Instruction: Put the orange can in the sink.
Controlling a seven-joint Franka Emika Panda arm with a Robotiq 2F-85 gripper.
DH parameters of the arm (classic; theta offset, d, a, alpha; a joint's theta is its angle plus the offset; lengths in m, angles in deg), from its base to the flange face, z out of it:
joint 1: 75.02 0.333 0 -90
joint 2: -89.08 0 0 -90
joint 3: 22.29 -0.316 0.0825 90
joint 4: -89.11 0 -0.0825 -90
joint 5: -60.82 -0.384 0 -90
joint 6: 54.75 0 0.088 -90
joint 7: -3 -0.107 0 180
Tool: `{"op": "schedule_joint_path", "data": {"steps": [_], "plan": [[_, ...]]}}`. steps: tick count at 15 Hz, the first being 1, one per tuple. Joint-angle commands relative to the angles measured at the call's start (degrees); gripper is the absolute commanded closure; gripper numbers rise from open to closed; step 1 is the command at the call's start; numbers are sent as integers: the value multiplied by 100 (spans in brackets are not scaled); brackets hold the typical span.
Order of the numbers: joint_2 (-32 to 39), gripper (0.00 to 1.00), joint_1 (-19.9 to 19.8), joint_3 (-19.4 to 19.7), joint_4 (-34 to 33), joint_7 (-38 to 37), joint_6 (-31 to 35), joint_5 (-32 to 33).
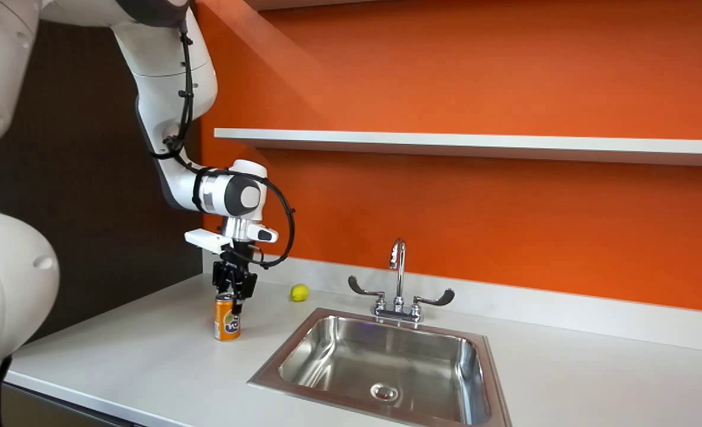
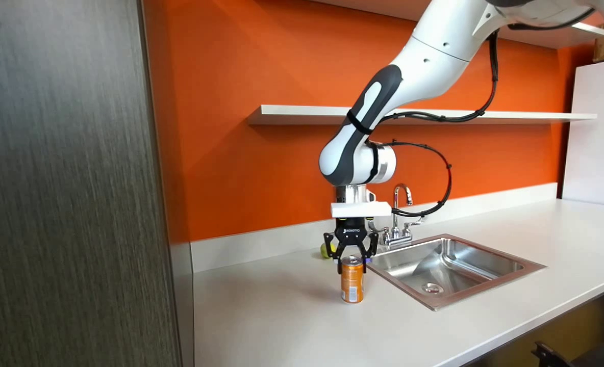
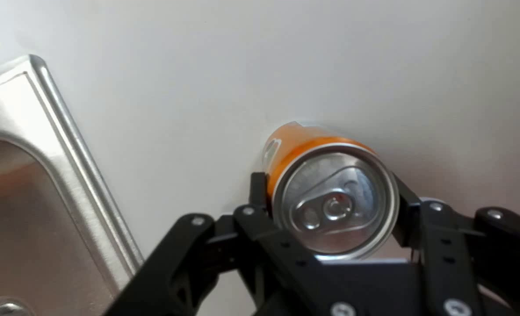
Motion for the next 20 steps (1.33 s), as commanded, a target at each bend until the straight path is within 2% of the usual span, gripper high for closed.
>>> {"op": "schedule_joint_path", "data": {"steps": [1,6,11,15,20], "plan": [[-24,62,27,19,-158,-168,-315,3],[-533,62,59,-13,-45,-240,-617,-7],[-1212,62,64,-112,-110,-286,-1346,-115],[-1527,62,-8,-147,-273,-269,-1842,-338],[-2069,62,-172,-57,-64,-224,-2076,-735]]}}
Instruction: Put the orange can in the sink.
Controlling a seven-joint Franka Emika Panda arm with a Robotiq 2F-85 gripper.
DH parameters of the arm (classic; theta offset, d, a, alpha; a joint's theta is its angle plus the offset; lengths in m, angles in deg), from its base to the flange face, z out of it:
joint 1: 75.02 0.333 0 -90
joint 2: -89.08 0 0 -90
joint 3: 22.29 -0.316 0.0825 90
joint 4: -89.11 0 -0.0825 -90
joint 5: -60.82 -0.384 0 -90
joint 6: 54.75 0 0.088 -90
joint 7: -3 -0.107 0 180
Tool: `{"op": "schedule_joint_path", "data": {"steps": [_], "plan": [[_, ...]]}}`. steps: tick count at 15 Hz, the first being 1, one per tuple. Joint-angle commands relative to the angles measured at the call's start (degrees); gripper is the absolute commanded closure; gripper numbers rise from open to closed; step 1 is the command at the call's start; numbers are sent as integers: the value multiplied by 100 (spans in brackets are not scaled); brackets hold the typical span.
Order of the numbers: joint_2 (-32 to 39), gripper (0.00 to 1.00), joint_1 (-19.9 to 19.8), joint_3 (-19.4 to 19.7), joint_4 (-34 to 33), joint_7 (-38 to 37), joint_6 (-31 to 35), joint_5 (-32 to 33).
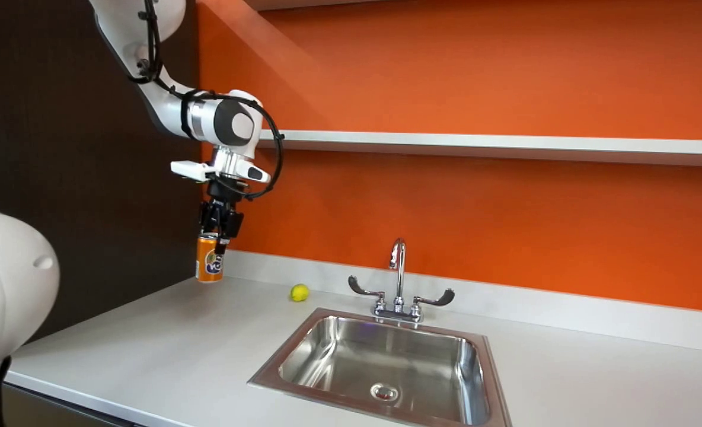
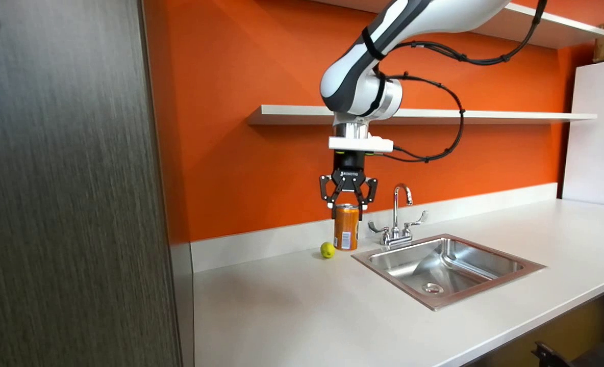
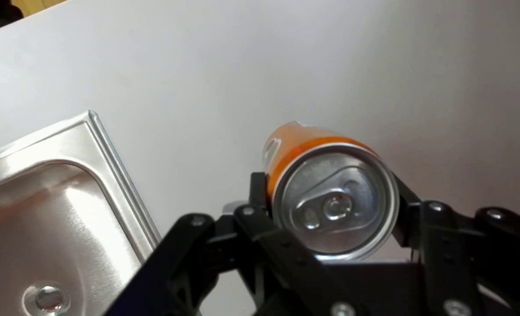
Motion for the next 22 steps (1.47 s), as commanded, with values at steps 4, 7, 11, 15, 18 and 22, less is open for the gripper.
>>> {"op": "schedule_joint_path", "data": {"steps": [4,7,11,15,18,22], "plan": [[-903,62,-421,184,521,-37,-354,-563],[-1245,62,-624,339,891,-41,-373,-745],[-1587,62,-900,538,1341,-63,-370,-829],[-1812,62,-1171,763,1699,-33,-361,-951],[-1893,62,-1357,912,1863,-25,-343,-1010],[-1874,62,-1559,1058,1876,16,-380,-936]]}}
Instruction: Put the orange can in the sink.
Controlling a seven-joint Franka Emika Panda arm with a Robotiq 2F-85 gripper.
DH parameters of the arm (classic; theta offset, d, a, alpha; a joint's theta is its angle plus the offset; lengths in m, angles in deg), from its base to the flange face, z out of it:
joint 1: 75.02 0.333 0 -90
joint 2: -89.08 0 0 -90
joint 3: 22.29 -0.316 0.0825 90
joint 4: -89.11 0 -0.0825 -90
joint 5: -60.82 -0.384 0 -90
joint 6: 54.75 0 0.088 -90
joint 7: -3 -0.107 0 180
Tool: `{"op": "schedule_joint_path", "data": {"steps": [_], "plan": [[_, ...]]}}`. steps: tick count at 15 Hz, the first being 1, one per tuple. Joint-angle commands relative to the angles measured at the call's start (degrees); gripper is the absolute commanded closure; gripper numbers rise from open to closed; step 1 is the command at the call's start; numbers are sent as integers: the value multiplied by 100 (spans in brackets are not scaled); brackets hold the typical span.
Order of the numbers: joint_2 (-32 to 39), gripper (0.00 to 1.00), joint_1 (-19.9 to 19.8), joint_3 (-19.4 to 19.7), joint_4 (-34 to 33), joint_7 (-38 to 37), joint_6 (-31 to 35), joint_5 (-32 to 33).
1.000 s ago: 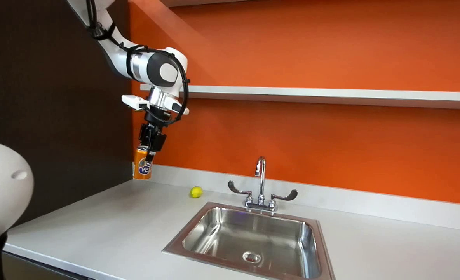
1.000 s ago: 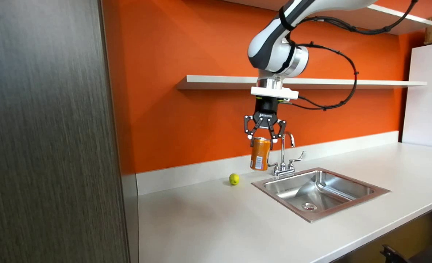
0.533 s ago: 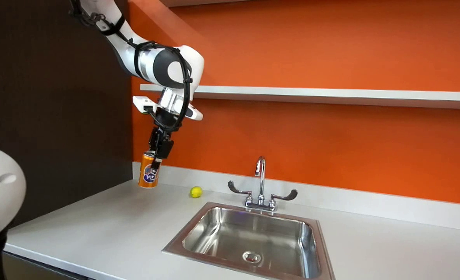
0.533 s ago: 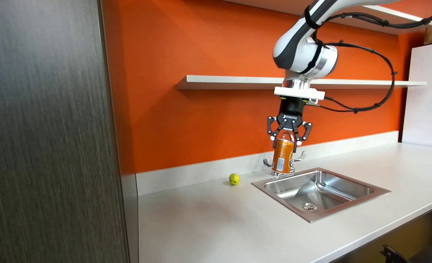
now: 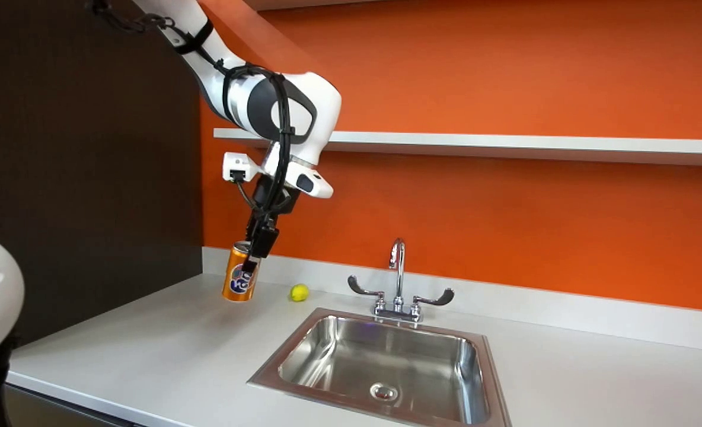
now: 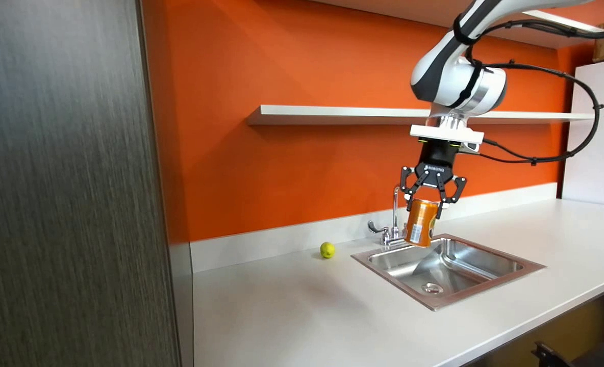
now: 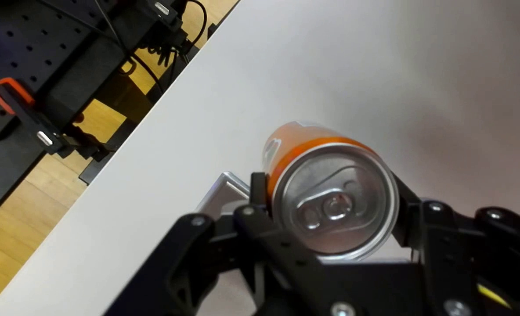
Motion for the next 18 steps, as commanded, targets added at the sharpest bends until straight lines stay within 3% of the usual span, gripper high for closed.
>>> {"op": "schedule_joint_path", "data": {"steps": [1,2,3,8,9,18], "plan": [[-177,62,-208,25,15,38,-149,41],[1,62,-168,-26,4,28,-14,-6],[7,37,-184,-16,6,29,-10,-4],[56,37,-180,-25,18,27,-5,-3],[56,62,-179,-25,18,27,-5,-3],[1295,62,-139,-94,-1013,40,450,545]]}}
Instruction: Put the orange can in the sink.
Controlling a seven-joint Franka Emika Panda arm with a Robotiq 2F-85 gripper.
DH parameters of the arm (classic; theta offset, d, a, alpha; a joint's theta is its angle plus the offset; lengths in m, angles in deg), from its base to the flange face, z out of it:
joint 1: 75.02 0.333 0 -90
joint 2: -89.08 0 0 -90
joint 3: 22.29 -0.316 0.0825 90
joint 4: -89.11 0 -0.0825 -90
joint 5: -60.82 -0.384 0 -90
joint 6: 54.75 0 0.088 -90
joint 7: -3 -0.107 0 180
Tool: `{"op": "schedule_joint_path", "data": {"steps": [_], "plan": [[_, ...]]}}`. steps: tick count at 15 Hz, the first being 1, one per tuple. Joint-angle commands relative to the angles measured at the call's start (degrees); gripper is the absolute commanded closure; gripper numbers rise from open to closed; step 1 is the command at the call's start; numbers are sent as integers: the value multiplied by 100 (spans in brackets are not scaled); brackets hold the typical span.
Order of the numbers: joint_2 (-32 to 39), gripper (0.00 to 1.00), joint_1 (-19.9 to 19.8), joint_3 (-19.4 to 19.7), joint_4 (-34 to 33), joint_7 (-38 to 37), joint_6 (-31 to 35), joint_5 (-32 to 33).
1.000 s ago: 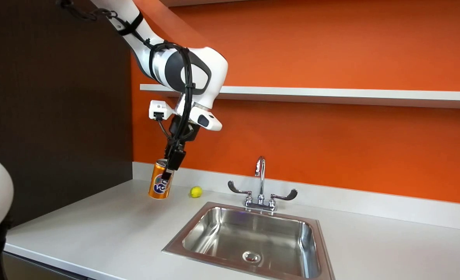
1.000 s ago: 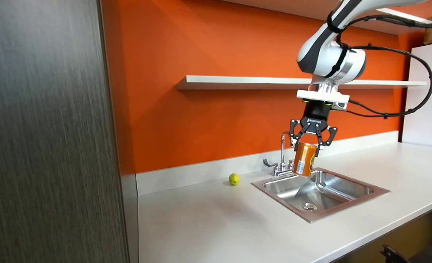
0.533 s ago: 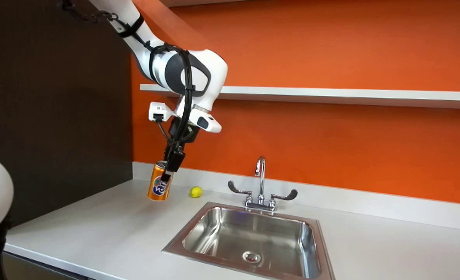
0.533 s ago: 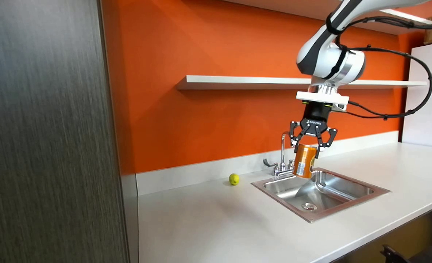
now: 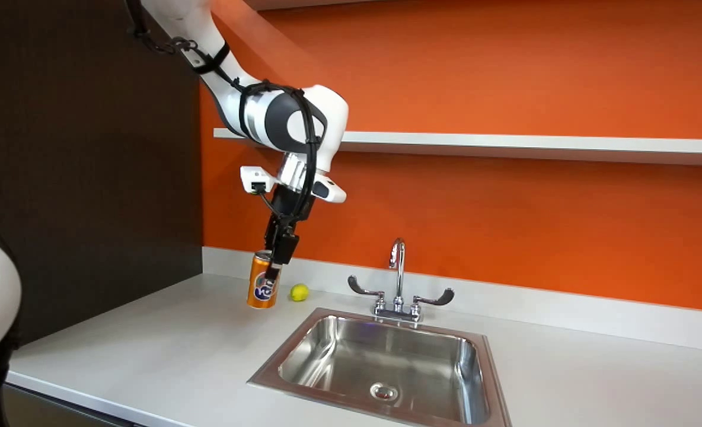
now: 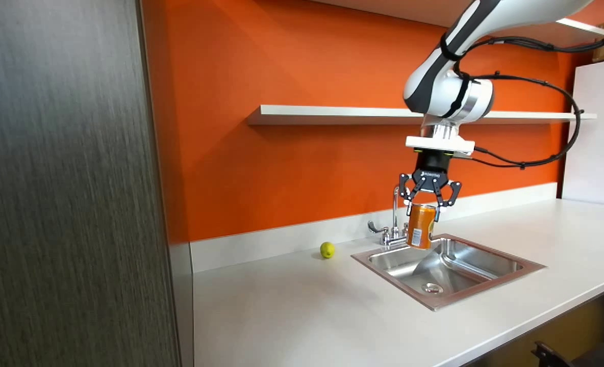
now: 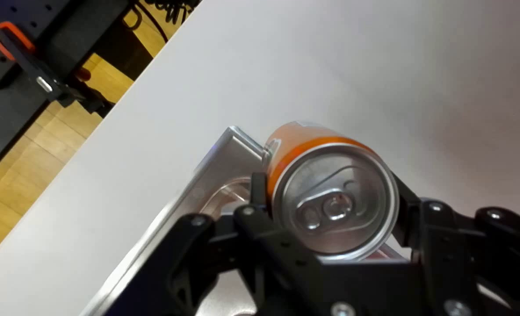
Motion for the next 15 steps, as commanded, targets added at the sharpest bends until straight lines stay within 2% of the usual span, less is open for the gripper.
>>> {"op": "schedule_joint_path", "data": {"steps": [1,9,15], "plan": [[794,62,-43,-6,-699,28,152,235],[2411,62,-88,216,-1936,70,399,164],[3333,62,-142,297,-2577,45,504,131]]}}
